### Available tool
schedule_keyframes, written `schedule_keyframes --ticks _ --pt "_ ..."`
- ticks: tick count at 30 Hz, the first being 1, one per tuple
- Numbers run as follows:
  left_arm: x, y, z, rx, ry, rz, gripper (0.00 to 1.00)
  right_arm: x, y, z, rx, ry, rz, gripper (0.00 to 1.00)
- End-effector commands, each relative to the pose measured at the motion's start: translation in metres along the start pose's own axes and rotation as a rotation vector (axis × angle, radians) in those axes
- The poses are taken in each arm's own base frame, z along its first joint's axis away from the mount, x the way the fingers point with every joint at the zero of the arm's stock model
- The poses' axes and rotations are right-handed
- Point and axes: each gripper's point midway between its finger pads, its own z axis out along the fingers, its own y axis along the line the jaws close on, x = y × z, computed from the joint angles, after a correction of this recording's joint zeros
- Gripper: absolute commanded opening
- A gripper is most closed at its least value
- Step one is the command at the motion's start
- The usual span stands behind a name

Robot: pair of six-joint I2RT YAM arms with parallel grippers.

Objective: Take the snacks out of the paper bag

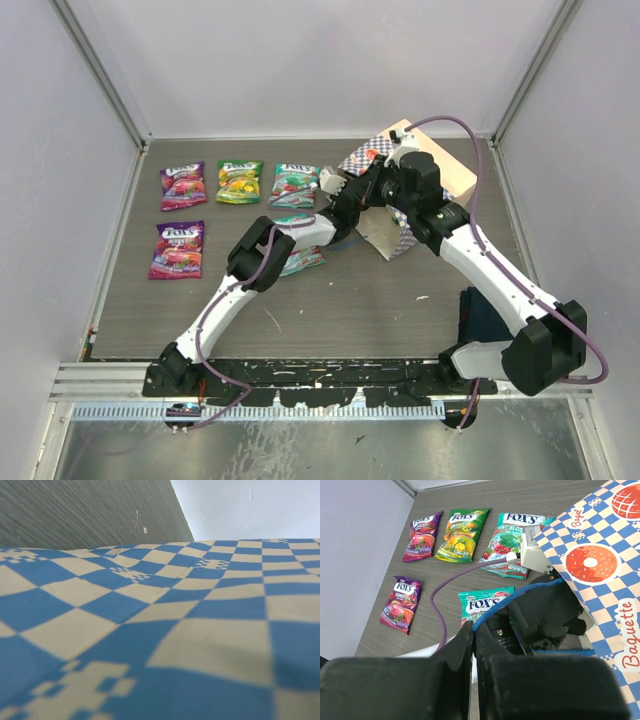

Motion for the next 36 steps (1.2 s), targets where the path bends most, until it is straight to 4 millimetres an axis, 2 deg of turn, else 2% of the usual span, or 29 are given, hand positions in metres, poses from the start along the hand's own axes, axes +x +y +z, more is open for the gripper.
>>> schedule_keyframes --ticks 1,10,12,14,16,22,23,29,36 --pt "-0.002 -0.017 0.007 0.054 -0.004 0.034 0.63 -0.026 0.032 -0.005 -0.094 -0.068 -0.021 0.01" --pt "0.013 -0.023 0.011 0.087 0.037 0.016 0.43 -0.013 0.056 0.000 -0.151 -0.032 -0.035 0.01" --pt "0.014 -0.026 0.010 0.105 0.041 0.021 0.32 -0.010 0.059 0.001 -0.157 -0.024 -0.039 0.01" --pt "0.012 -0.030 0.008 0.113 0.040 0.036 0.14 -0.009 0.061 0.001 -0.160 -0.024 -0.043 0.01" --pt "0.010 -0.033 0.005 0.120 0.037 0.054 0.01 -0.010 0.060 0.001 -0.157 -0.028 -0.050 0.01" --pt "-0.013 -0.045 -0.018 0.167 -0.006 0.127 0.00 -0.019 0.045 0.000 -0.081 -0.058 -0.104 0.01" --pt "-0.018 -0.037 -0.024 0.159 -0.016 0.148 0.00 -0.020 0.042 -0.001 -0.071 -0.063 -0.109 0.01" --pt "-0.051 -0.056 -0.066 0.215 -0.066 0.210 0.00 -0.035 0.013 -0.003 -0.011 -0.090 -0.082 0.01" --pt "-0.063 -0.056 -0.115 0.215 -0.102 0.323 0.00 -0.044 -0.017 -0.001 0.046 -0.103 -0.030 0.00"
